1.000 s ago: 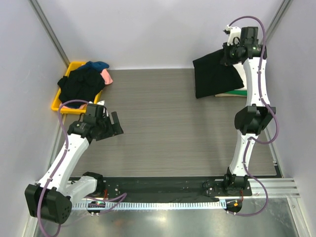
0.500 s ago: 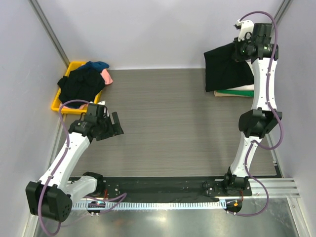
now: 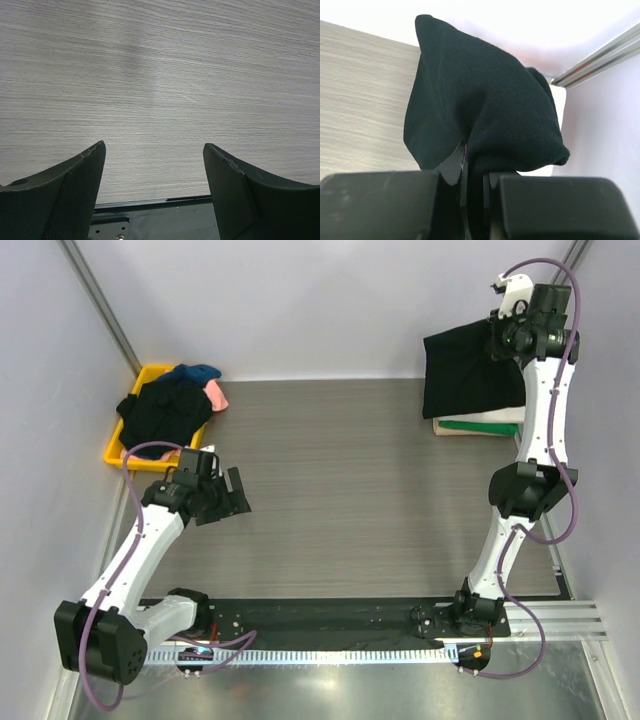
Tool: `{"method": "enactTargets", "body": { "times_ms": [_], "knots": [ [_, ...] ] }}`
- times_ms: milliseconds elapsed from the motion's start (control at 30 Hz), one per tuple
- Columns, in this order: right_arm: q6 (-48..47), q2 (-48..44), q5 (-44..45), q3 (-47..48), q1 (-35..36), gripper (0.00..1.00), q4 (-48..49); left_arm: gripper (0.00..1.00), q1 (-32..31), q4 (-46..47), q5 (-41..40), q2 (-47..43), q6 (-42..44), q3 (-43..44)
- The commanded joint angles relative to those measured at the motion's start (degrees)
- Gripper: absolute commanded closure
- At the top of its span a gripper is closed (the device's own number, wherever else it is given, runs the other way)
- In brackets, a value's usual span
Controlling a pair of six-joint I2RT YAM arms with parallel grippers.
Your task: Fold and stack the t-shirts
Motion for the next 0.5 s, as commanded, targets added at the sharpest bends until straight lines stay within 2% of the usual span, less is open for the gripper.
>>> {"method": "enactTargets", "body": {
  "times_ms": [0, 333, 467],
  "knots": [
    [-1.8, 0.1, -2.3, 4.1, -0.9, 0.99, 7.6, 0.21, 0.1, 1.6, 0.5, -0.1, 0.3, 0.0],
    [-3.2, 8.0, -4.8, 5.8, -3.1, 0.99, 11.3, 0.21, 0.1, 1.5, 0.4, 1.8, 0.3, 0.0],
    [-1.1, 14.1, -5.3, 11.7, -5.9, 0.99, 14.5, 0.21, -0.2, 1.4, 0.3, 2.3, 0.3, 0.0]
  ]
}}
